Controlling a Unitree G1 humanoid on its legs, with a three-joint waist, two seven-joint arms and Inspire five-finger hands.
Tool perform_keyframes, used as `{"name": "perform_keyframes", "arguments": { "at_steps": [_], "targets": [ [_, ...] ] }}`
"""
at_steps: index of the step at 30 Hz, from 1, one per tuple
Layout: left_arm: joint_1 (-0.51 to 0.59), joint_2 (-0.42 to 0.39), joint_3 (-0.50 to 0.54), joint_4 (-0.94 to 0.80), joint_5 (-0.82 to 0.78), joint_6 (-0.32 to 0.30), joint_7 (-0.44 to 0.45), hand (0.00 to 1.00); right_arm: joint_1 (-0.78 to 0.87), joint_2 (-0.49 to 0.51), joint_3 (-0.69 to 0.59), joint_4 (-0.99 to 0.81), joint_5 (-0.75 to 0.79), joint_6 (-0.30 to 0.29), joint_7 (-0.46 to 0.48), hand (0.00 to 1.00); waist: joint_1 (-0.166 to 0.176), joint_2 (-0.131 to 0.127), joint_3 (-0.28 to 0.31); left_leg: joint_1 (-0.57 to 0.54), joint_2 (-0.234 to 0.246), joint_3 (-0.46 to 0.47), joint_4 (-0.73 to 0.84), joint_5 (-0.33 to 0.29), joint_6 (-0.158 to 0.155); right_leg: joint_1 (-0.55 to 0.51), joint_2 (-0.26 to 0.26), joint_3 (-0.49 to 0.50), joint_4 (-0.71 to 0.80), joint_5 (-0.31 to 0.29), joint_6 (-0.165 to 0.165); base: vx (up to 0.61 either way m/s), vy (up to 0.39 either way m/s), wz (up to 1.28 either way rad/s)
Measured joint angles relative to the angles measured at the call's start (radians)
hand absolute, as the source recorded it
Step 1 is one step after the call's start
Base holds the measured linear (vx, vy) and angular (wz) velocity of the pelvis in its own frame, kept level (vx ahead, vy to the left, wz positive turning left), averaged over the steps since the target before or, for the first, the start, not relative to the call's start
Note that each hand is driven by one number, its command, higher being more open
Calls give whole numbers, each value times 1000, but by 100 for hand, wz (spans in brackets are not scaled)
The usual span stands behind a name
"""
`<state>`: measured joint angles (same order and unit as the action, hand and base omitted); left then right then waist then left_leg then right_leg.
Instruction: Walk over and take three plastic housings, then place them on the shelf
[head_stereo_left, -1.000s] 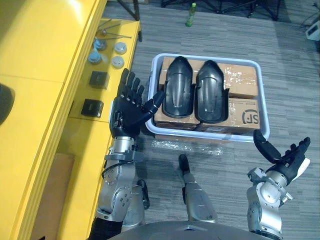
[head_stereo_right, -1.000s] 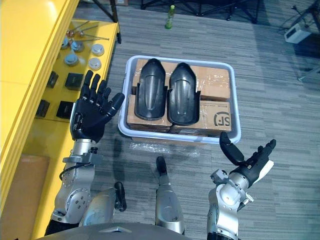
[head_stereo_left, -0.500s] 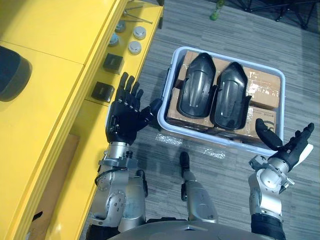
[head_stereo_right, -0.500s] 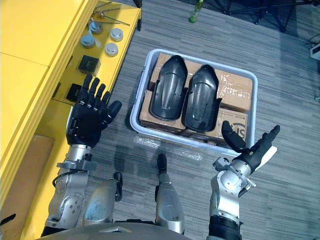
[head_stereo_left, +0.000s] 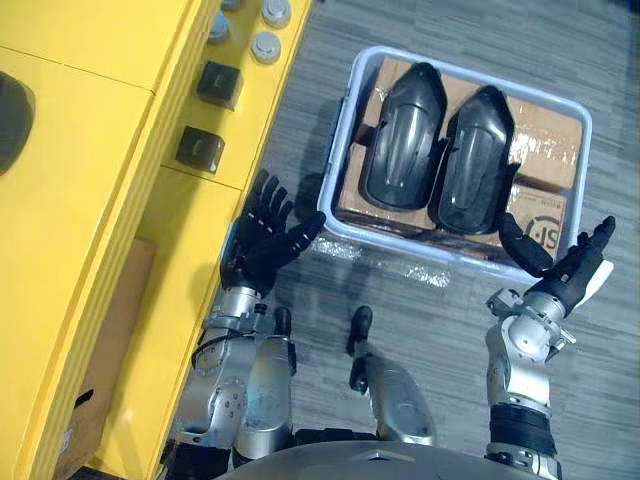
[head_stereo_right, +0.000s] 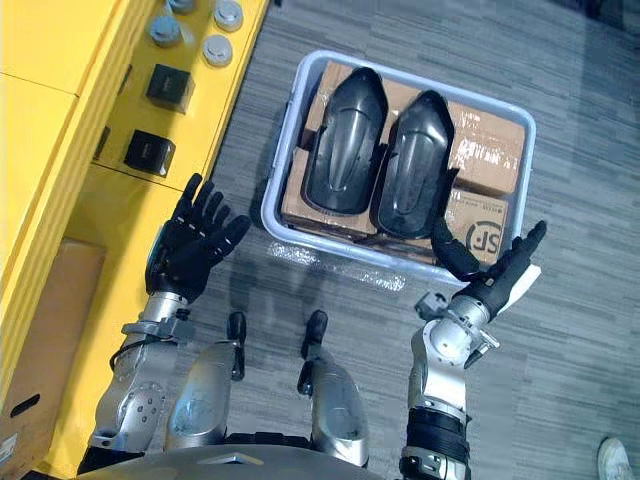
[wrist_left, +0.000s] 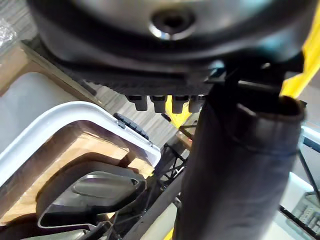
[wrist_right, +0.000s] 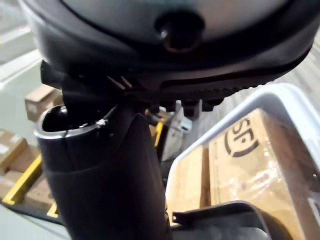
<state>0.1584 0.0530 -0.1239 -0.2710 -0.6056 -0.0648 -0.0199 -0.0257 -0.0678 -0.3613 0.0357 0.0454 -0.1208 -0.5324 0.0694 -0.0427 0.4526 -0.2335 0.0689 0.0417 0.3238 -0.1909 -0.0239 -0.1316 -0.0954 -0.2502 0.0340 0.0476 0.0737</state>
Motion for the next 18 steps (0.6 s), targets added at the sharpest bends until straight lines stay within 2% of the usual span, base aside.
{"name": "perform_keyframes", "arguments": {
  "at_steps": [3,10,18],
  "targets": [
    [-4,-12,7,0,-39,-23,0,100,-8,-58,-8,0,-1,0,1,100,0,2,1,9,-16,-15,5,5,2,12,-11,-7,0,-4,-4,-2,10,4],
    [9,-11,-2,2,-59,-22,-5,100,-72,-106,-14,58,1,8,3,100,-1,8,2,33,-33,-35,2,6,3,29,-26,-10,2,-6,-6,-43,23,-2],
    [6,6,-30,55,-62,-18,-7,100,-233,-284,-51,265,28,104,-4,100,-2,16,6,27,-77,-69,-70,64,21,5,-60,-36,0,3,8,-69,13,11]
  ]
}}
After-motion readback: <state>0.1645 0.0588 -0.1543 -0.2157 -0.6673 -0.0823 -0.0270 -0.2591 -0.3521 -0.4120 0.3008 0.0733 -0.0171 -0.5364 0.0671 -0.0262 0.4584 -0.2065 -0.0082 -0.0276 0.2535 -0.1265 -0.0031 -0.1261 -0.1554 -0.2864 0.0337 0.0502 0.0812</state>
